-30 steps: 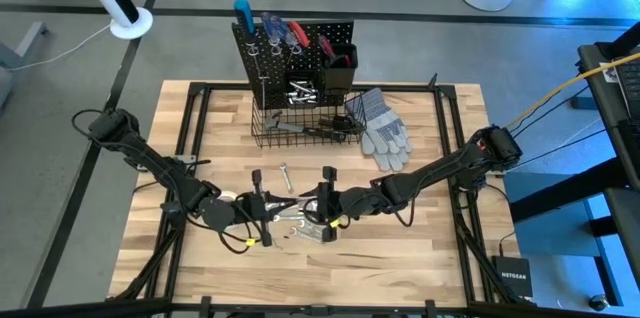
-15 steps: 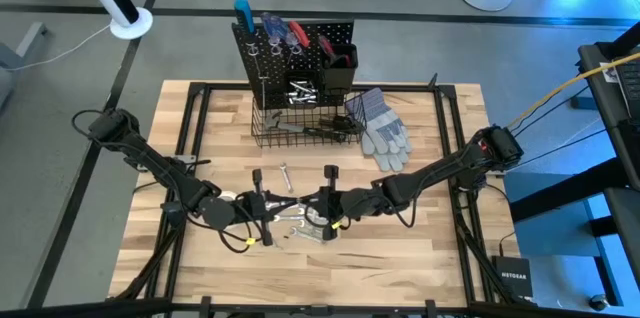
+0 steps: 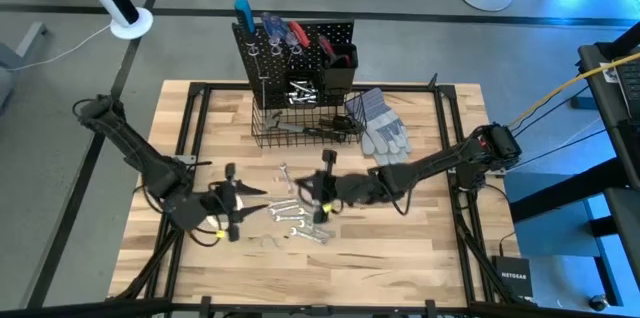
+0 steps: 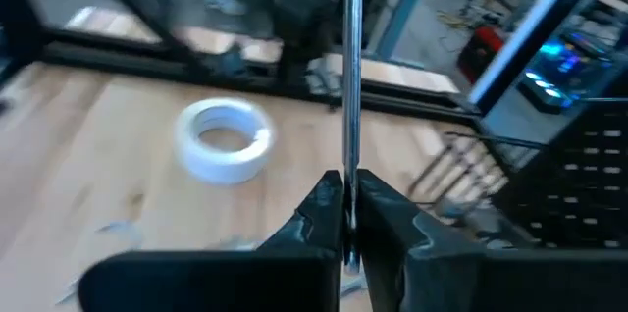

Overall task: Hang tools onto peg board
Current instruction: Hang the wrench on the peg board

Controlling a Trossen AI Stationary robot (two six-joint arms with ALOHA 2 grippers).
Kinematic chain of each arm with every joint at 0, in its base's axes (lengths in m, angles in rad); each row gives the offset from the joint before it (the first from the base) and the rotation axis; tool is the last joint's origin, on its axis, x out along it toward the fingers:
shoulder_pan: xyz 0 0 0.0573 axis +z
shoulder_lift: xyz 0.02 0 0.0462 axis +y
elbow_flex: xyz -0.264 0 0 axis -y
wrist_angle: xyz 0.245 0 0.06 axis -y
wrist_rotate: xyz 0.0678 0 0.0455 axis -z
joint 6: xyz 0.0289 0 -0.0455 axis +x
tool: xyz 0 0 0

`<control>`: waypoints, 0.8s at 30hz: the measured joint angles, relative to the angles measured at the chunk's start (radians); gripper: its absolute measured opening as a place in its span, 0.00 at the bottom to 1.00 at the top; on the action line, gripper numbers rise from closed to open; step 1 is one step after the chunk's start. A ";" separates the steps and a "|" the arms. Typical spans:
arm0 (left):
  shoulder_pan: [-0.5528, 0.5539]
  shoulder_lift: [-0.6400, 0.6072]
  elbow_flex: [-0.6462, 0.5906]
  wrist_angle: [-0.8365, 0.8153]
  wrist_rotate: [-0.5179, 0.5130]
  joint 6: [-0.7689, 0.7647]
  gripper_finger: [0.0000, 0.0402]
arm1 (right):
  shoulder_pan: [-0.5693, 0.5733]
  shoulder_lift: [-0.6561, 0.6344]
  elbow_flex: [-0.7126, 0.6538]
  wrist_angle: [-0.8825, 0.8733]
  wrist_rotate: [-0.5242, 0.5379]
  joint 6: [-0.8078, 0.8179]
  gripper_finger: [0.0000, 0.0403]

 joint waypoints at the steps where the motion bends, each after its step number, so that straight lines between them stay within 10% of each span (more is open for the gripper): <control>1: -0.013 -0.014 -0.001 -0.052 0.001 -0.053 0.35 | -0.020 0.006 0.011 0.001 0.000 -0.002 0.05; 24: -0.055 -0.023 -0.108 -0.142 -0.036 -0.246 0.35 | -0.356 0.279 0.032 0.406 -0.240 0.308 0.05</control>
